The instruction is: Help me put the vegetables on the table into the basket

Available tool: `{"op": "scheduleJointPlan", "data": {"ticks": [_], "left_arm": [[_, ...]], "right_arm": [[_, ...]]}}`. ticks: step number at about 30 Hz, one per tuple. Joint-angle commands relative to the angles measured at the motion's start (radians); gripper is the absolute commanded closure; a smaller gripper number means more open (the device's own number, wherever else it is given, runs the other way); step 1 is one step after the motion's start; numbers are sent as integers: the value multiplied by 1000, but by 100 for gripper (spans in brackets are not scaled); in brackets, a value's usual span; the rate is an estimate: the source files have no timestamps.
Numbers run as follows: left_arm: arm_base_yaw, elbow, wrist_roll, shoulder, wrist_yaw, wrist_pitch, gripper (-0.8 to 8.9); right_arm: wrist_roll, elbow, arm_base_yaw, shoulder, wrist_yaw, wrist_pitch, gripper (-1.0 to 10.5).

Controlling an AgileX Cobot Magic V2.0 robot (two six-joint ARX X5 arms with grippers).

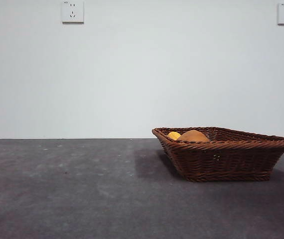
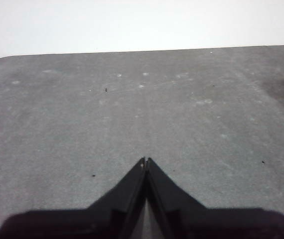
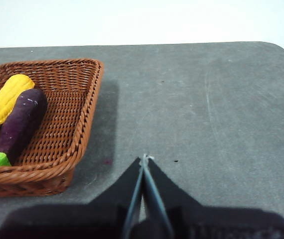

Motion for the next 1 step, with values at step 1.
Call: {"op": "scheduleJointPlan", "data": {"ticks": [1], "left_arm": [[4, -10, 3, 0, 3, 4, 817]], "right_arm": [[-2, -9, 0, -2, 0, 4, 946]]}}
